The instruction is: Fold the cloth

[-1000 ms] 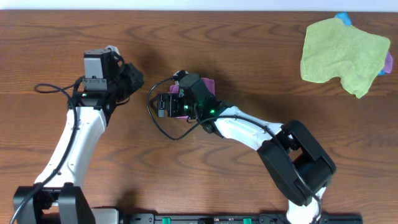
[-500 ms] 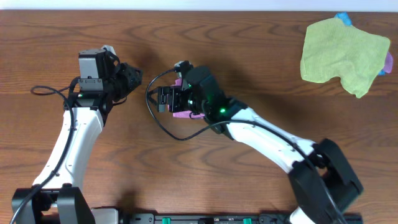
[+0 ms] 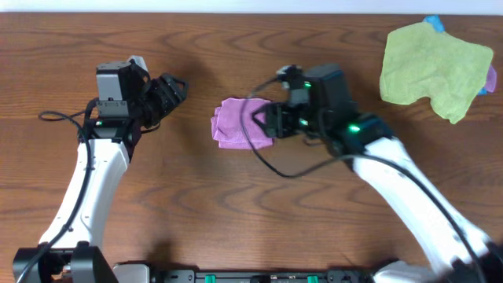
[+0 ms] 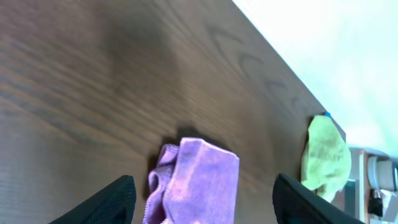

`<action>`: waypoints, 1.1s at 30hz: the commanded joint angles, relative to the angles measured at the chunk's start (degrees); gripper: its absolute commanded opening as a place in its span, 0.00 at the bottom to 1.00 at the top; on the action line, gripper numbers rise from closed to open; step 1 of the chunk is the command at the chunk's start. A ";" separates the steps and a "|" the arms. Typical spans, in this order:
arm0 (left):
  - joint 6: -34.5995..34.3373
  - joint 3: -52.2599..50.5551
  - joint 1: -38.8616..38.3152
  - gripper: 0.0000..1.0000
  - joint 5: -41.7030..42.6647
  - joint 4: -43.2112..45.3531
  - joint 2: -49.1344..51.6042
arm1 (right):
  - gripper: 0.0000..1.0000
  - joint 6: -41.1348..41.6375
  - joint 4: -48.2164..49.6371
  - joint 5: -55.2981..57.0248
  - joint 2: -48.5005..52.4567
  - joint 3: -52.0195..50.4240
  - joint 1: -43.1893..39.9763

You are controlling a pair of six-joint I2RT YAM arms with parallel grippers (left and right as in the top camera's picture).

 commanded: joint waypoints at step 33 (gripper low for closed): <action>2.58 -0.44 0.48 0.95 11.19 -6.58 -10.01 | 0.99 10.86 -25.35 43.04 -78.44 -34.07 -2.67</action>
